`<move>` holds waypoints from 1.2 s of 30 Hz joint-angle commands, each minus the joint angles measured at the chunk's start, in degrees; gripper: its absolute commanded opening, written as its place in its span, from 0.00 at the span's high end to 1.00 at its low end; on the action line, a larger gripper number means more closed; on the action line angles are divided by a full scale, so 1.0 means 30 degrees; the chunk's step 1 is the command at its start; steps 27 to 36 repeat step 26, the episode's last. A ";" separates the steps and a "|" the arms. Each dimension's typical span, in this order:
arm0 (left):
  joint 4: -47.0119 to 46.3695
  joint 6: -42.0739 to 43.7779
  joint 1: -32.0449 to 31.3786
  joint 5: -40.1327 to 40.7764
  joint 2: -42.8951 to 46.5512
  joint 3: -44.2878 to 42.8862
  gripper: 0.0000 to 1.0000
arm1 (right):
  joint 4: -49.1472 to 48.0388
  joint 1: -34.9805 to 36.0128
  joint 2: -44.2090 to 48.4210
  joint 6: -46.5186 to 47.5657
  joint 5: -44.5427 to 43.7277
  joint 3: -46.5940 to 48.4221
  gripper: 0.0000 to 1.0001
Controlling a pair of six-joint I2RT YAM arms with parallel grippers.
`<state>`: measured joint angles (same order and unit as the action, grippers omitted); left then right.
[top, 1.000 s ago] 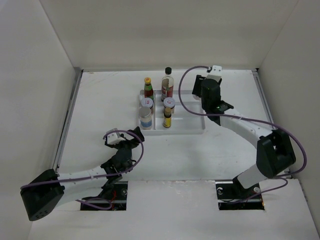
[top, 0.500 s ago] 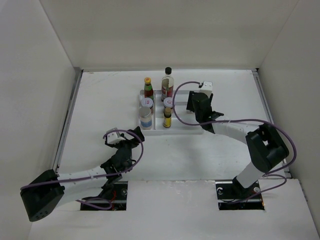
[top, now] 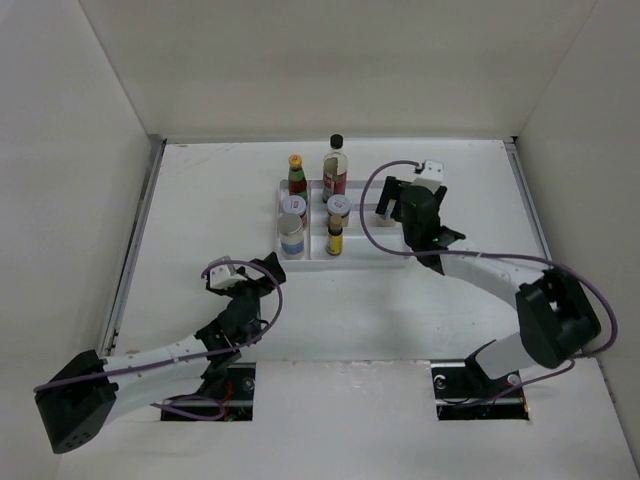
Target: Organize the condiment bottles
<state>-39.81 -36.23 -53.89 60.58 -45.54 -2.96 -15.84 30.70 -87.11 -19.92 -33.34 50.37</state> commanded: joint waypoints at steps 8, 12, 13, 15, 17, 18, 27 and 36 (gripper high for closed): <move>0.4763 0.0240 -0.0008 0.0579 0.3192 -0.1644 0.00 | -0.2105 -0.4467 0.7004 -0.3196 0.0097 -0.4743 0.00; 0.9102 0.0328 -0.0245 0.0872 0.3667 -0.4193 0.00 | -0.1724 -0.7810 0.6247 -0.5687 0.1940 -0.5948 0.00; 1.0097 0.0328 -0.0245 0.0814 0.3405 -0.4865 0.00 | -0.1869 -0.8077 0.5925 -0.6302 0.2263 -0.6182 0.00; 1.1623 0.0357 -0.0245 0.0784 0.2732 -0.6097 0.00 | -0.2481 -0.8314 0.5251 -0.7097 0.2443 -0.6767 0.00; 1.3059 0.0357 -0.0390 0.0755 0.2291 -0.7152 0.00 | -0.3855 -0.8168 0.4432 -0.6983 0.2267 -0.7353 0.00; 1.3617 0.0357 -0.0507 0.0842 0.2231 -0.7563 0.00 | -0.4210 -0.8168 0.4225 -0.6953 0.2383 -0.7414 0.00; 1.4560 0.0883 -0.0362 0.1018 0.1236 -0.9587 0.00 | -0.5707 -0.8812 0.2468 -0.6513 0.2938 -0.7709 0.00; 1.4560 0.0883 -0.0362 0.1018 0.1236 -0.9587 0.00 | -0.5707 -0.8812 0.2468 -0.6513 0.2938 -0.7709 0.00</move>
